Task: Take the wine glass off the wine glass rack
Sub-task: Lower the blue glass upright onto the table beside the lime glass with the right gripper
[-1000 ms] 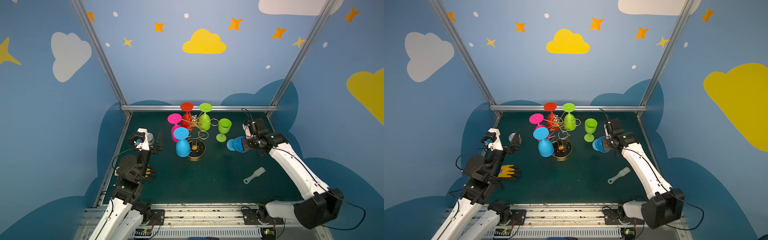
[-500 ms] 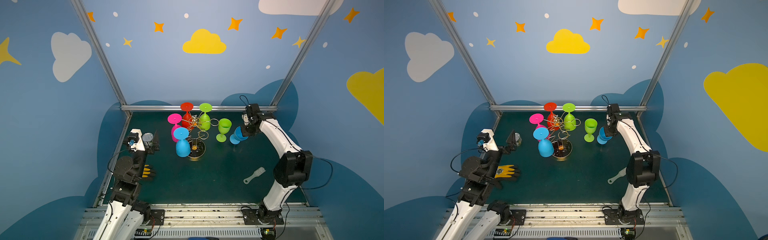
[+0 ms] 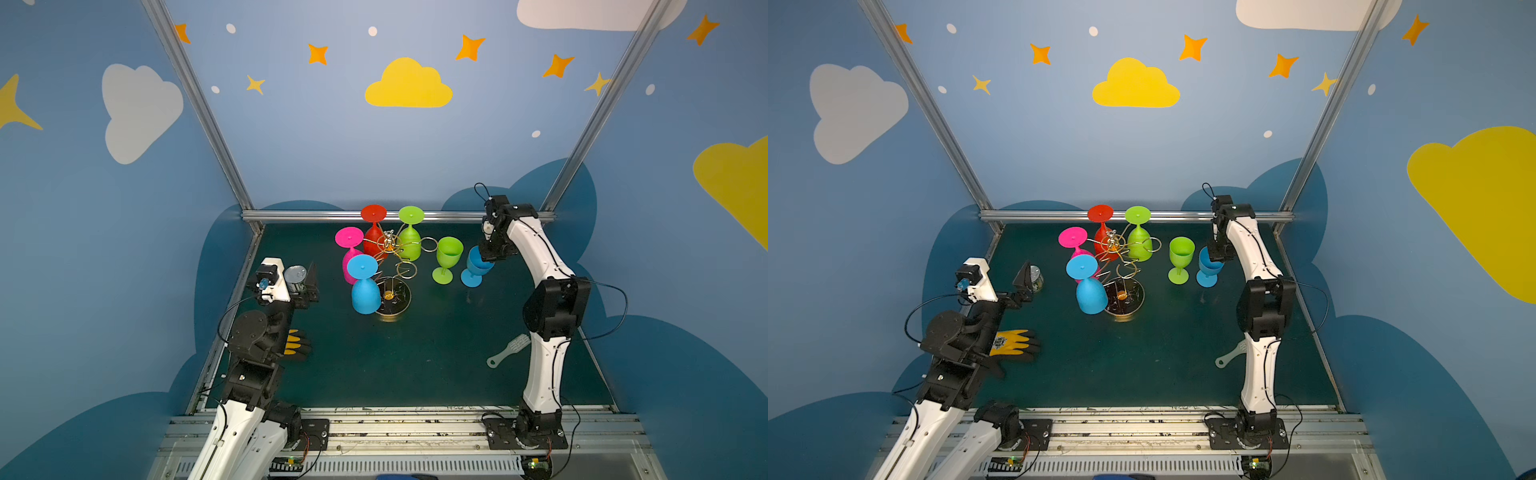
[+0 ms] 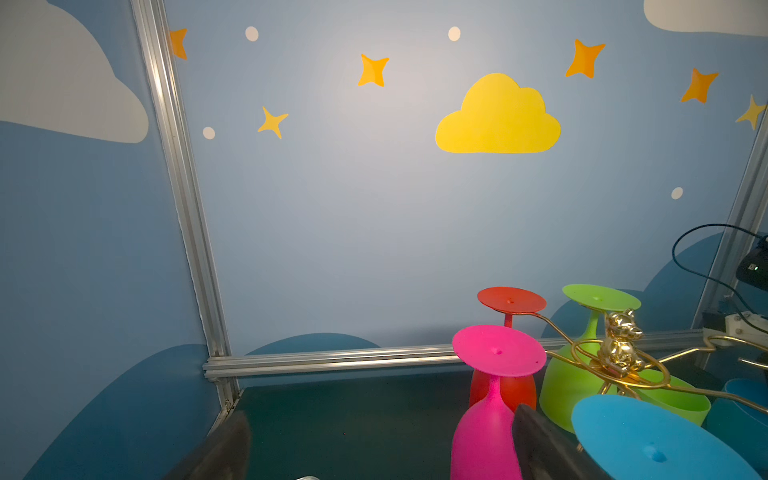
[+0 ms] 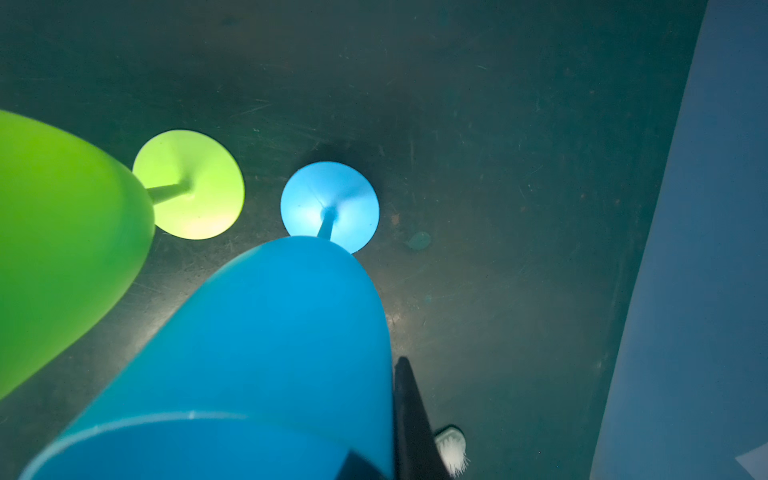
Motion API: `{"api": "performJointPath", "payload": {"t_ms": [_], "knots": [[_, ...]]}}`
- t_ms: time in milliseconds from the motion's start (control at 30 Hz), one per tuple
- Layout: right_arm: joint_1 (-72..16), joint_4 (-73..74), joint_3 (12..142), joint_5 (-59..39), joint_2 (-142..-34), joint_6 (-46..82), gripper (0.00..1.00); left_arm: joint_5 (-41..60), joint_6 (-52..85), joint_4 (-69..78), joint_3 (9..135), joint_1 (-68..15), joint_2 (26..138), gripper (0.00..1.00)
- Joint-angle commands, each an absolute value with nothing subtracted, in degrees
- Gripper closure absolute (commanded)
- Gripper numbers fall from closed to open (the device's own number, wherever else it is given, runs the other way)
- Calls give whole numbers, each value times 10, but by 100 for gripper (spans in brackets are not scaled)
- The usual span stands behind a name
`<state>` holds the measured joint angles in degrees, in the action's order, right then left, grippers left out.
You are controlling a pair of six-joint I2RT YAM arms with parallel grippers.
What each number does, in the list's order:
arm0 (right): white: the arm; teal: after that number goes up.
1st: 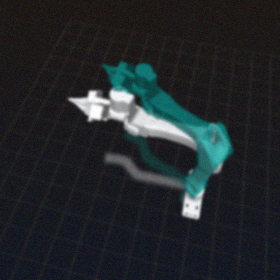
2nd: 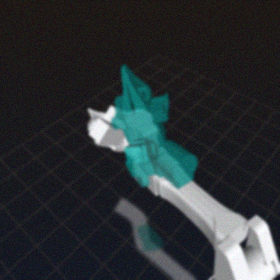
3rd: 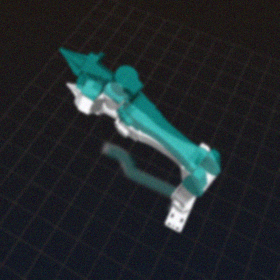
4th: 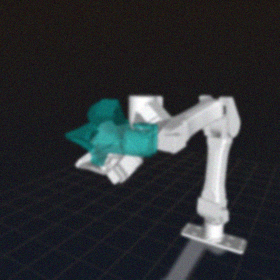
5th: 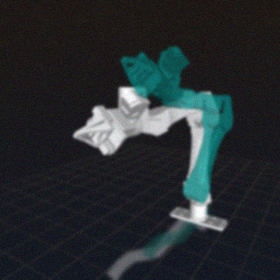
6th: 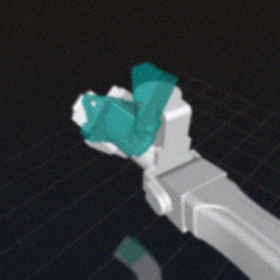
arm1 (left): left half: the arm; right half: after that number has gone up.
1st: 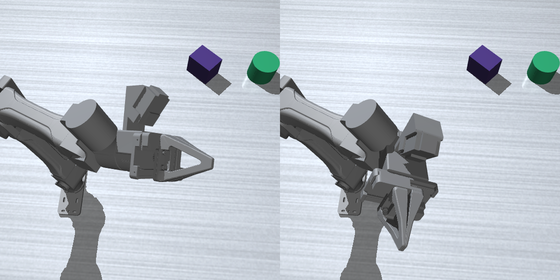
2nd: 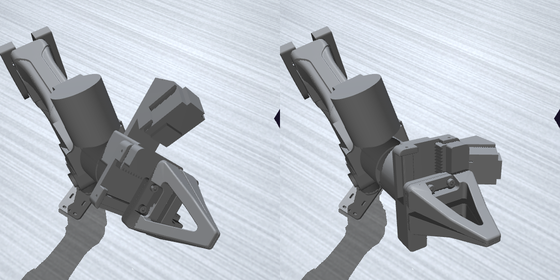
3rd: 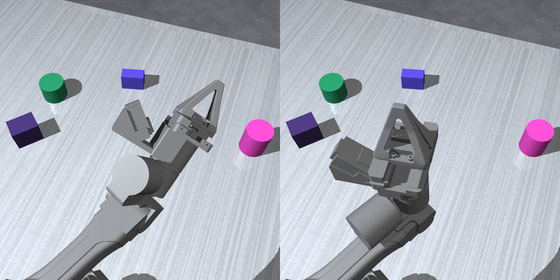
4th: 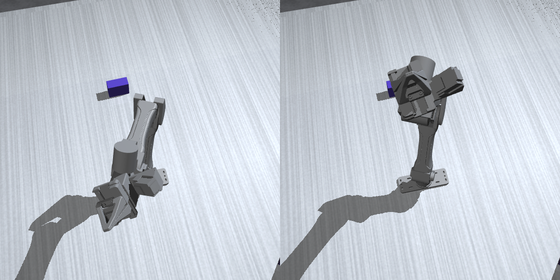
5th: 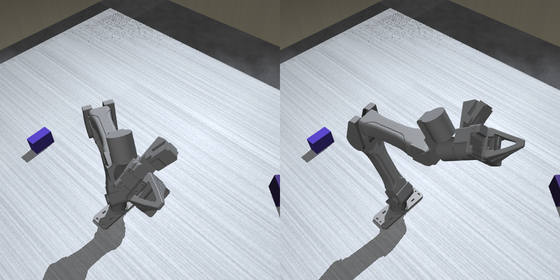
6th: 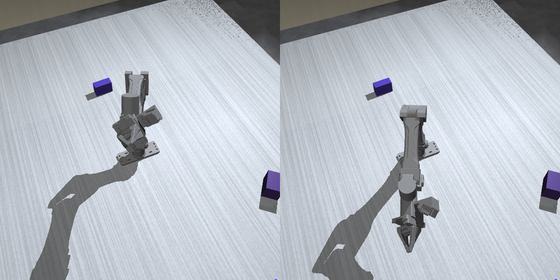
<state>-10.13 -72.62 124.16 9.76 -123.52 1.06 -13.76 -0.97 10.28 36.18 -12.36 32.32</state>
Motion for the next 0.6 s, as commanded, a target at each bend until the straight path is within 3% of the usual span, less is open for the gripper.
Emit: {"api": "performJointPath", "payload": {"t_ms": [0, 267, 567], "knots": [[-99, -756, 1270, 72, -1260, 12, 94, -135, -3, 108, 359, -118, 325, 3], [-95, -751, 1276, 47, -1252, 14, 62, -134, 1, 108, 359, -112, 325, 3], [-76, -701, 1251, 19, -1189, 22, 36, -135, 5, 108, 358, -107, 322, 3]]}}
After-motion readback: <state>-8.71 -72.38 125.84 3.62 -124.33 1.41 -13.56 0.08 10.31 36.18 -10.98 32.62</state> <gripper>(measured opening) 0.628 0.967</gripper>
